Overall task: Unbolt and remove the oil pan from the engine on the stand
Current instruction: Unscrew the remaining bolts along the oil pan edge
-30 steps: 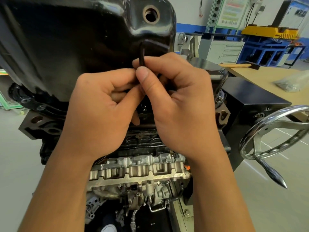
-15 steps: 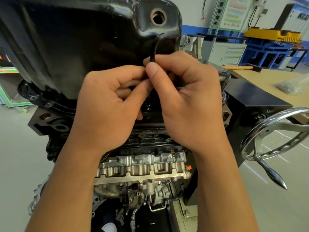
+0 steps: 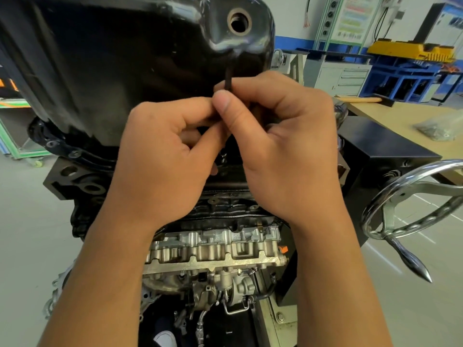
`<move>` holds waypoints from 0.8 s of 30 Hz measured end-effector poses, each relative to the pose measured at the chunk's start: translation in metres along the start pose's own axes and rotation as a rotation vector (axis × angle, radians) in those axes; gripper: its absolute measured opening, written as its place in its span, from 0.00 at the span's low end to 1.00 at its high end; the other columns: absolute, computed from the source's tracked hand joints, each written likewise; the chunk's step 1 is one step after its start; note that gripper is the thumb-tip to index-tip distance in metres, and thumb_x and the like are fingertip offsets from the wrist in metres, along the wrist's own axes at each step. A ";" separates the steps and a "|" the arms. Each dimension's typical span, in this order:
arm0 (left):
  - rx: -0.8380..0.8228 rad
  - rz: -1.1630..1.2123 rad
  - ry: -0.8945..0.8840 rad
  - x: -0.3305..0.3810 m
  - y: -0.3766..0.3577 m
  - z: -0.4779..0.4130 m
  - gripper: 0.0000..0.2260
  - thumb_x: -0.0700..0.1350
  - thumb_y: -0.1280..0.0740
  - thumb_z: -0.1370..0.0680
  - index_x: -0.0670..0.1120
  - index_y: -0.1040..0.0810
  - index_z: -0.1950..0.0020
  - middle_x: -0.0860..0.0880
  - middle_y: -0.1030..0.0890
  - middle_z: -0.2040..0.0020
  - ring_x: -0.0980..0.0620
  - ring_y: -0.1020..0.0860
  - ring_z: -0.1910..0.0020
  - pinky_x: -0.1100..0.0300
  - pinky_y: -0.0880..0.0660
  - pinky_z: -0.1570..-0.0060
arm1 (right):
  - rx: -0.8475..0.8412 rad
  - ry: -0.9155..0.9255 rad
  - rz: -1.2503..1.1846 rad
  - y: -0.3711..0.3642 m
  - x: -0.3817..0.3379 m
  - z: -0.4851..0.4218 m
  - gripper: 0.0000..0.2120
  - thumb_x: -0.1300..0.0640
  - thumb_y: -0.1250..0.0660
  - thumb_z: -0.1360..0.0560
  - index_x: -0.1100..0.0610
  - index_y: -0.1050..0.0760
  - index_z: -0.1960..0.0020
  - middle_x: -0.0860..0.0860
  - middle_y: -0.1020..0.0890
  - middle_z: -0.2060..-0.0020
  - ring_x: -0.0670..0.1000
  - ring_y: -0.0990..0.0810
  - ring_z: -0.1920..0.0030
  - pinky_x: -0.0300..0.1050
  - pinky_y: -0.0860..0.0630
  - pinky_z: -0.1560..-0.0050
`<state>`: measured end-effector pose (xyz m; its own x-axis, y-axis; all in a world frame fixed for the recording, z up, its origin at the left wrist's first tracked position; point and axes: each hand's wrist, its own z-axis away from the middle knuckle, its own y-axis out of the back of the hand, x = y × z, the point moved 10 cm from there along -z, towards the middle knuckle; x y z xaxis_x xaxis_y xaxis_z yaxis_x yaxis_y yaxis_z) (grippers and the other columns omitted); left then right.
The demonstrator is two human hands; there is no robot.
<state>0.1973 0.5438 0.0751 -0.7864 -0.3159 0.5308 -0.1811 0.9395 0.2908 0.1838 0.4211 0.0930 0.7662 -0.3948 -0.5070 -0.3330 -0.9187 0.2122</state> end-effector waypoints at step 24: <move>0.100 -0.034 -0.029 0.005 0.009 -0.002 0.06 0.46 0.30 0.21 0.56 0.20 0.56 0.62 0.20 0.69 0.50 0.22 0.75 0.58 0.29 0.78 | 0.010 -0.017 0.044 -0.001 -0.005 -0.001 0.05 0.58 0.28 0.23 0.59 0.17 0.50 0.52 0.18 0.62 0.44 0.21 0.61 0.40 0.24 0.59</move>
<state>0.1928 0.5503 0.0818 -0.7955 -0.3450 0.4982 -0.2645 0.9373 0.2268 0.1805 0.4237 0.0959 0.7410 -0.4348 -0.5116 -0.3718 -0.9002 0.2265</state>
